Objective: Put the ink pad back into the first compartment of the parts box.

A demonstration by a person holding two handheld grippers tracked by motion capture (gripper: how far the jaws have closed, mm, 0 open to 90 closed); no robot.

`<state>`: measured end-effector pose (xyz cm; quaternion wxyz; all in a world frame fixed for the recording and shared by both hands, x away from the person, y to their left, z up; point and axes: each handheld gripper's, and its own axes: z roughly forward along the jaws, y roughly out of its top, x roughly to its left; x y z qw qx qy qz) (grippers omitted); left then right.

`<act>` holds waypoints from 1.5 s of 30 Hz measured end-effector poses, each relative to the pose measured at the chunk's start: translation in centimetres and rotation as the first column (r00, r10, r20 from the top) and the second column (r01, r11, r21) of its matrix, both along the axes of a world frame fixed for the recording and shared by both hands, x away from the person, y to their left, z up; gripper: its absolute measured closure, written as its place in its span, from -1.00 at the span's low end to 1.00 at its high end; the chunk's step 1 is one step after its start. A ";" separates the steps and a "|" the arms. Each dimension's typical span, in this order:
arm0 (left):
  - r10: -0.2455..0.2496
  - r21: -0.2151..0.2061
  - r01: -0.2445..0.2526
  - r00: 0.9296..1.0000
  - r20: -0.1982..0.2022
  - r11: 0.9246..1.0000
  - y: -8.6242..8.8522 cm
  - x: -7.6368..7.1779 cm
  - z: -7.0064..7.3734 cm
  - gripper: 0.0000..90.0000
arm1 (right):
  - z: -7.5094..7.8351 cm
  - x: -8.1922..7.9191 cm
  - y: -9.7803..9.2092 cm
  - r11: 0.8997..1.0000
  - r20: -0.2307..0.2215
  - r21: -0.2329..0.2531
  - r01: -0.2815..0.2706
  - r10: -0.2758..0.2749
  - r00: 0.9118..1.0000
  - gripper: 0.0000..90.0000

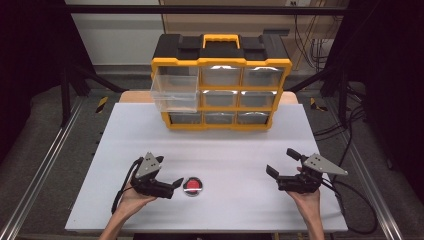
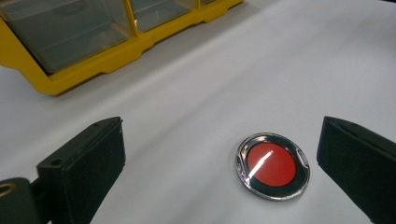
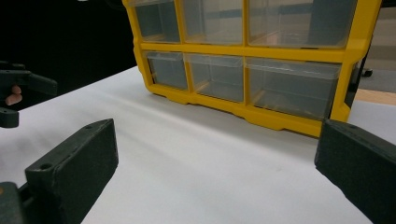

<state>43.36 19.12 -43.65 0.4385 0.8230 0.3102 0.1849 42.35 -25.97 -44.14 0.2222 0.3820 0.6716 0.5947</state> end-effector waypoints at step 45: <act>-0.032 0.171 0.071 0.975 -0.220 0.983 -5.5 0.9 -4.7 -0.73 | -0.2 0.1 0.0 1.000 -0.005 0.002 -0.011 0.011 1.000 -0.99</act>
